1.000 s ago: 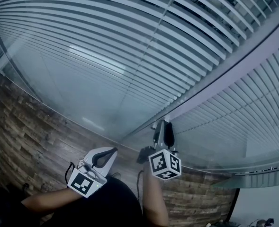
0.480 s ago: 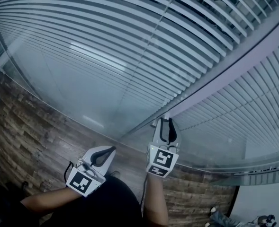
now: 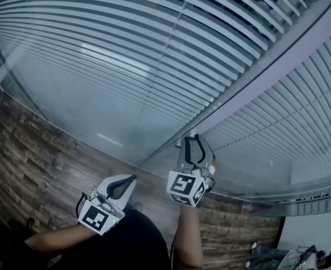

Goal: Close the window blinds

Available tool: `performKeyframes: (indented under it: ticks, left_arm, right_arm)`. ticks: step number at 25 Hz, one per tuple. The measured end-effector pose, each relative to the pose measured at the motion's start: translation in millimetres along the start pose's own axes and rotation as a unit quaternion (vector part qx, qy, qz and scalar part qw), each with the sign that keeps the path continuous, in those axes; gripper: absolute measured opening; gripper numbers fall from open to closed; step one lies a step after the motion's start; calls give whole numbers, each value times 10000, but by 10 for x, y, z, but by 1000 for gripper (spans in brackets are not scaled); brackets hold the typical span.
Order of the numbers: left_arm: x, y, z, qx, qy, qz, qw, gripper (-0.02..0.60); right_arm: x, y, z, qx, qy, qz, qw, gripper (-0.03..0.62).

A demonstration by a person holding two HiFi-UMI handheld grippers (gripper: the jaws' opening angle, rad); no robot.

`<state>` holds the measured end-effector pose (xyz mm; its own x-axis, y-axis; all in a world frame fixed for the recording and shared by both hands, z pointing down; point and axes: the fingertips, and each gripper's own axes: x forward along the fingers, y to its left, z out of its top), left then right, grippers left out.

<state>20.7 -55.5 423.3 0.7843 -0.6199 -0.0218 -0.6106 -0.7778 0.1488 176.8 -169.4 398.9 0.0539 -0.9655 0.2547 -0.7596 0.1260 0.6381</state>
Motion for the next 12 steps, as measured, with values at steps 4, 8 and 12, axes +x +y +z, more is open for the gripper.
performKeyframes:
  ticks: [4, 8, 12]
  left_arm:
    - [-26, -25, -19, -31, 34, 21, 10000, -2]
    - [-40, -4, -22, -54, 24, 64, 10000, -2]
    - [-68, 25, -23, -77, 17, 121, 9999, -2]
  right_arm:
    - [-57, -57, 7, 2848, -576, 510, 9555, 193]
    - [-85, -173, -105, 4692, -795, 216, 8793, 169]
    - [-62, -125, -121, 5076, -792, 171, 8578, 147]
